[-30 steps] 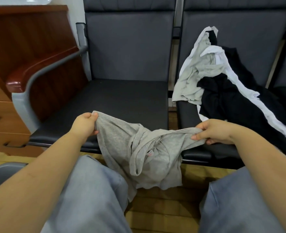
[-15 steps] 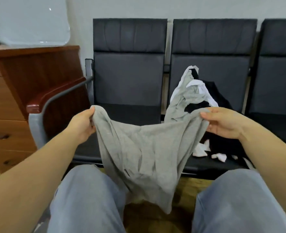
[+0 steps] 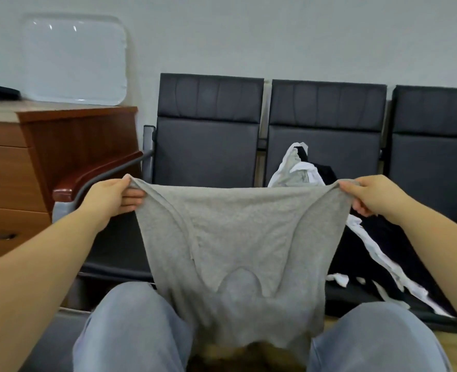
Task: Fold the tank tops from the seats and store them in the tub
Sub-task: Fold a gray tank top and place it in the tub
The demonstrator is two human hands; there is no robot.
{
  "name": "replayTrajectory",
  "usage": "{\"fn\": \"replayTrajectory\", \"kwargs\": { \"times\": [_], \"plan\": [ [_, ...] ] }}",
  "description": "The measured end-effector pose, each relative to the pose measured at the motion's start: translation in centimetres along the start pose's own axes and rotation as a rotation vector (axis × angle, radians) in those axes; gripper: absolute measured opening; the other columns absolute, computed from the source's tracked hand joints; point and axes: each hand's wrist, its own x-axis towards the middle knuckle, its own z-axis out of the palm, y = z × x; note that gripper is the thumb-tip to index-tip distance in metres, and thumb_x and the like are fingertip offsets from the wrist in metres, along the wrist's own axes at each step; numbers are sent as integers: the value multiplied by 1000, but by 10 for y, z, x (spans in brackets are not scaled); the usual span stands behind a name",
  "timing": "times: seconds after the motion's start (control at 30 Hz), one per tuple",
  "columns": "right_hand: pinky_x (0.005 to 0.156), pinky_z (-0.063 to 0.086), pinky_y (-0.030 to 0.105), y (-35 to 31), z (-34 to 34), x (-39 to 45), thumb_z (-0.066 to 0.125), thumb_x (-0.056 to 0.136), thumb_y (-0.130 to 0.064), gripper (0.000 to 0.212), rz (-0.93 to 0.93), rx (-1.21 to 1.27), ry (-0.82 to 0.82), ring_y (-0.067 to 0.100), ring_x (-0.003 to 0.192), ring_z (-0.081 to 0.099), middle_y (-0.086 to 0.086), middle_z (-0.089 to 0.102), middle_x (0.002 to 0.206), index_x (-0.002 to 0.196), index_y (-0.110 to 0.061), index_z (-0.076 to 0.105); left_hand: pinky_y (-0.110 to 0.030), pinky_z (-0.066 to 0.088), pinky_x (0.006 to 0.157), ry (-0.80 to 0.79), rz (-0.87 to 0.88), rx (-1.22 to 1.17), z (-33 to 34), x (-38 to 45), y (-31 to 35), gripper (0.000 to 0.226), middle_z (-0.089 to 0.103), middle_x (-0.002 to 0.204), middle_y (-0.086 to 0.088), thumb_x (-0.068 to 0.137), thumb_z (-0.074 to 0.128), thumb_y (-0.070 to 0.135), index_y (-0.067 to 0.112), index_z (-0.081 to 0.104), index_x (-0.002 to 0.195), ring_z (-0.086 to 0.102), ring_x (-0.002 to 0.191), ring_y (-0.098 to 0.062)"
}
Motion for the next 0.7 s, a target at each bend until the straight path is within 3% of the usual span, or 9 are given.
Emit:
{"fn": "replayTrajectory", "kwargs": {
  "times": [0.07, 0.13, 0.27, 0.4, 0.43, 0.5, 0.57, 0.63, 0.7],
  "plan": [
    [54, 56, 21, -2, 1, 0, 53, 98, -29, 25, 59, 286, -69, 16, 60, 66, 6, 71, 70, 93, -8, 65, -39, 51, 86, -5, 8, -36, 1, -3, 3, 31, 67, 105, -12, 103, 42, 28, 7, 57, 119, 64, 97, -26],
    [61, 58, 19, -3, 3, 2, 50, 99, -31, 29, 88, 494, -96, 15, 76, 70, 11, 71, 90, 101, -6, 63, -39, 50, 92, 31, -2, -100, 3, -5, 6, 34, 63, 116, -14, 102, 45, 27, 3, 56, 125, 62, 105, -26],
    [59, 57, 19, 3, 12, 13, 53, 95, -40, 35, 165, 739, -45, 16, 87, 66, 8, 67, 94, 94, -7, 65, -33, 51, 92, 68, -83, -256, 11, -5, 14, 34, 59, 125, -11, 95, 58, 16, 4, 56, 127, 59, 114, -25],
    [58, 57, 20, 8, 20, 21, 56, 95, -17, 12, 187, 903, -86, 15, 89, 69, 6, 65, 101, 96, -9, 65, -26, 54, 77, 5, -121, -230, 6, -1, 18, 24, 65, 115, -10, 93, 56, 3, 9, 63, 115, 66, 99, -19],
    [59, 57, 20, 7, 19, 20, 65, 88, -13, 7, 193, 988, -130, 13, 82, 71, 4, 67, 98, 94, -10, 68, -22, 55, 69, -40, -123, -287, 1, -1, 23, 20, 69, 106, -7, 94, 54, 6, 13, 63, 110, 70, 89, -14],
    [58, 56, 18, 6, 17, 21, 95, 48, -13, 38, 168, 1180, -246, 7, 71, 71, 0, 71, 85, 81, -13, 76, -15, 54, 56, -126, -102, -486, -12, 0, 35, 19, 74, 85, 0, 97, 49, 10, 19, 63, 105, 72, 71, -7],
    [55, 54, 15, 1, 18, 27, 98, 22, -13, 57, 130, 1276, -262, 5, 66, 70, -3, 72, 77, 75, -15, 78, -12, 53, 55, -172, -57, -675, -25, 4, 48, 20, 73, 73, 5, 98, 46, 11, 20, 62, 105, 70, 64, -4],
    [54, 53, 14, -8, 24, 35, 87, 52, -13, 40, 126, 1305, -230, 4, 64, 70, -3, 71, 76, 88, -16, 71, -11, 54, 59, -176, -3, -732, -31, 12, 56, 20, 72, 69, 7, 93, 49, 10, 21, 60, 105, 69, 62, -2],
    [57, 54, 14, -22, 33, 44, 61, 87, -15, 10, 130, 1281, -188, 4, 67, 70, -4, 72, 76, 97, -16, 63, -11, 54, 60, -157, 38, -699, -35, 20, 61, 21, 72, 70, 8, 94, 48, 8, 22, 59, 105, 69, 62, -2]
  ]
}}
